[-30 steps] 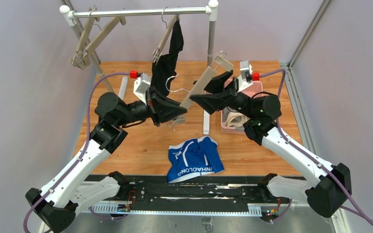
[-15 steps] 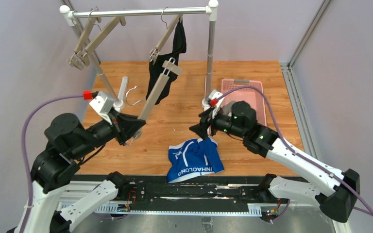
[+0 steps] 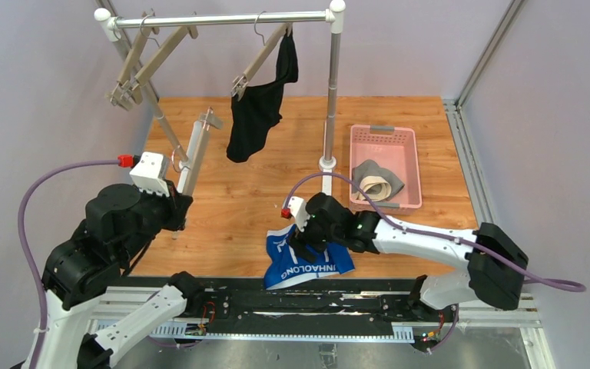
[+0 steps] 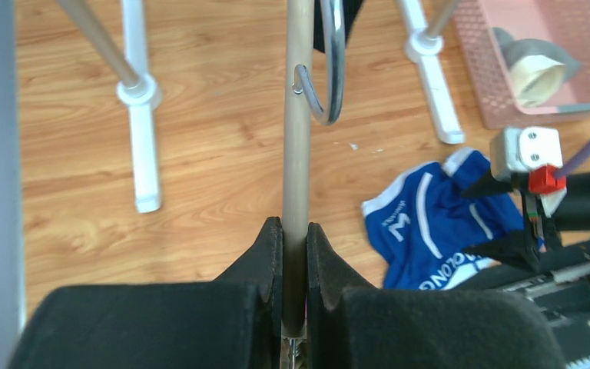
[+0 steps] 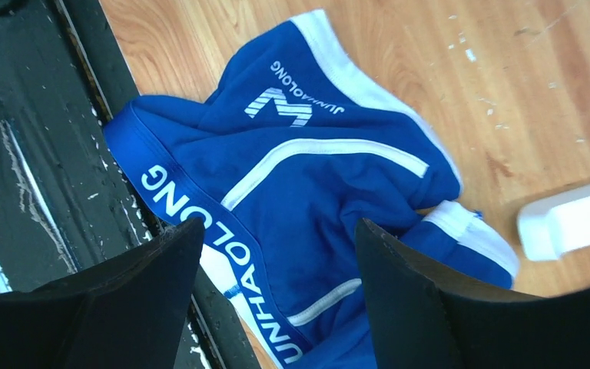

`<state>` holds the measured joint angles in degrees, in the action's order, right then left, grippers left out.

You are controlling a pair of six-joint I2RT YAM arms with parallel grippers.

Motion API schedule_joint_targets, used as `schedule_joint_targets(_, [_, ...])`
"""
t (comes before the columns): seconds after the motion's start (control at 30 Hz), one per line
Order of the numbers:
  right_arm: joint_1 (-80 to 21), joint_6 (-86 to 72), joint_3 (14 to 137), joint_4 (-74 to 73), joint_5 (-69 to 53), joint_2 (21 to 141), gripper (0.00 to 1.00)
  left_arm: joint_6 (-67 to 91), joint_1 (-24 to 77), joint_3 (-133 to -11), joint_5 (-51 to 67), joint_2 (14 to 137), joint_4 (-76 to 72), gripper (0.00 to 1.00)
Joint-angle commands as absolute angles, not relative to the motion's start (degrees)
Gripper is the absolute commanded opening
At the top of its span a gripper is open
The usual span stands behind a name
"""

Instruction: Remove the underwear clipped to the hanger

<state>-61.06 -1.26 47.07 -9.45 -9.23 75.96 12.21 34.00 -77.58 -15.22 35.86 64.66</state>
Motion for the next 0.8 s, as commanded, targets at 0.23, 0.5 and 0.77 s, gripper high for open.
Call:
schedule_joint_targets(0.23, [-64.8,-2.2,48.9,-10.0,-8.7,93.3,0.73,9.2,34.4,-80.0,-31.2,39.5,64.4,0.00])
schedule_joint_targets(0.5, [-65.0,-5.0,51.5,-12.8,-6.9,98.3,0.02,4.4,34.4,-81.1,-31.2,46.6,59.0,0.00])
schedule_joint_targets(0.77, [-65.0,-5.3,52.7,-18.8,0.8,84.0,0.01,-1.3,26.1,-91.2,-22.0,58.6,55.3,0.00])
